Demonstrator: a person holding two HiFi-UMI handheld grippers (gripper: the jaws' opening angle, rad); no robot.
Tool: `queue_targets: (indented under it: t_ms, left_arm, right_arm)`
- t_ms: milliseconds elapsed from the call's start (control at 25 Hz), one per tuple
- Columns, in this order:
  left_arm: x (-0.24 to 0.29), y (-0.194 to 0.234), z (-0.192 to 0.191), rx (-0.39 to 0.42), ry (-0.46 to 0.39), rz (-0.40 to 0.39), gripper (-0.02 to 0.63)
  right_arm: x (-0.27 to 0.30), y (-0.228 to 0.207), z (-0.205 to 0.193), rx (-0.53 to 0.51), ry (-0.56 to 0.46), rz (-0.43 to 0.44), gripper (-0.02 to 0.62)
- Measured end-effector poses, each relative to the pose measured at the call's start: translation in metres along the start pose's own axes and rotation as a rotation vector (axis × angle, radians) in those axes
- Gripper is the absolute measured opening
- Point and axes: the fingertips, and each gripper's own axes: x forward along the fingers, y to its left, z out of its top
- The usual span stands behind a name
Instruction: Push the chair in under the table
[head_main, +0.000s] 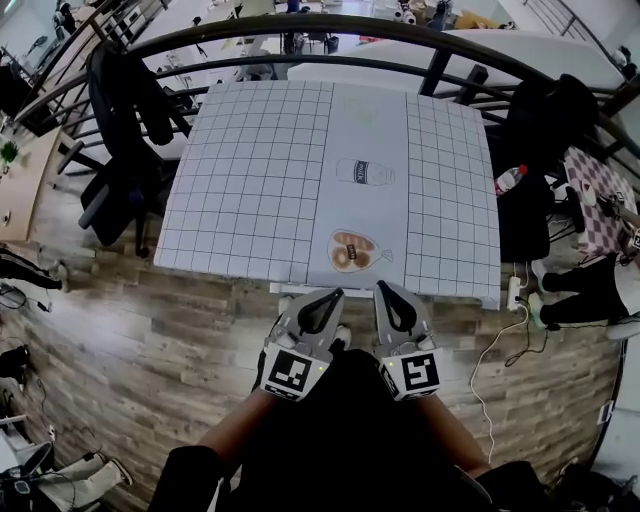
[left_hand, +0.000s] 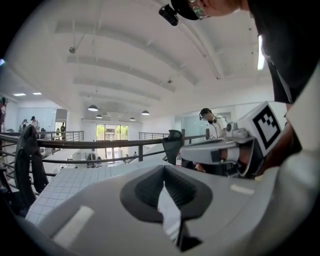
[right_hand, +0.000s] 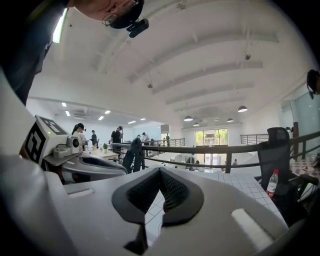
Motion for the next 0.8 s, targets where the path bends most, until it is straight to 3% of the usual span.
queue_targets:
  t_ms: [320, 800]
  left_arm:
    - [0.001, 0.004, 0.01, -0.014, -0.041, 0.016, 0.009]
    - [0.007, 0.007, 0.011, 0.01, -0.036, 0.058, 0.009]
  right_arm:
    - [-0.003, -0.015, 0.0, 0.033, -0.011, -0.084, -0.002]
    - [-0.003, -0.019, 0.01, 0.024, -0.075, -0.065, -0.002]
